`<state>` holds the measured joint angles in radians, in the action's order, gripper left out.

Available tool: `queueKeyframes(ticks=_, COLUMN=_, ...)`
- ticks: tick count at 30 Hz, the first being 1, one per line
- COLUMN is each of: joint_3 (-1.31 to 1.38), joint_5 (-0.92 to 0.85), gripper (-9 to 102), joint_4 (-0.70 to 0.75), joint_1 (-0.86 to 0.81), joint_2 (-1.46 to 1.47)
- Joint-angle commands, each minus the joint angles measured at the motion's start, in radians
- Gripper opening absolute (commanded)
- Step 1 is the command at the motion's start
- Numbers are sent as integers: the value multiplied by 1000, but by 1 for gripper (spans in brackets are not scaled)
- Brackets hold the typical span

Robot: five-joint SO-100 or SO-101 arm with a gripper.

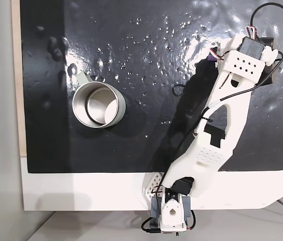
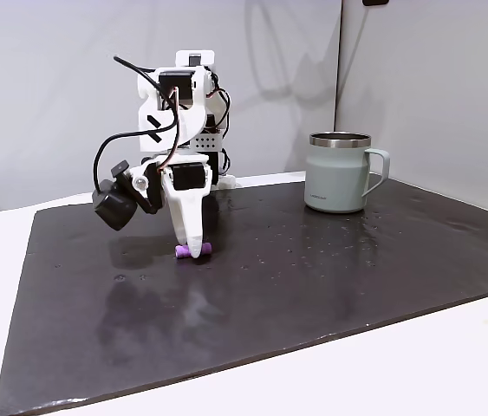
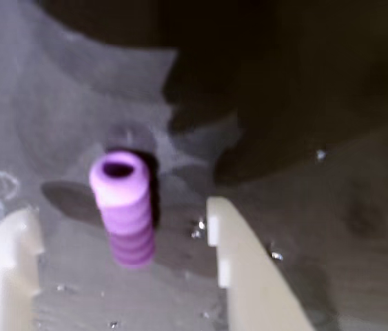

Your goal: Grasp a pengrip and put it in the cup.

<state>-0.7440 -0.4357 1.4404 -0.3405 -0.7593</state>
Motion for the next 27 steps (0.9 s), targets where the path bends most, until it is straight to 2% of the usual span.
queueKeyframes(ticks=1, joint_3=72, joint_5=-15, gripper=21, joint_4=-31, joint_1=-5, joint_2=8)
queueKeyframes(ticks=8, joint_3=75, joint_5=-28, gripper=0, joint_4=-46, joint_1=-8, joint_2=34)
queueKeyframes(ticks=16, joint_3=121, joint_5=-6, gripper=0, joint_4=35, joint_1=-2, joint_2=-74)
queueKeyframes(ticks=27, joint_3=-140, joint_5=-26, gripper=0, joint_4=77, joint_1=6, joint_2=-732)
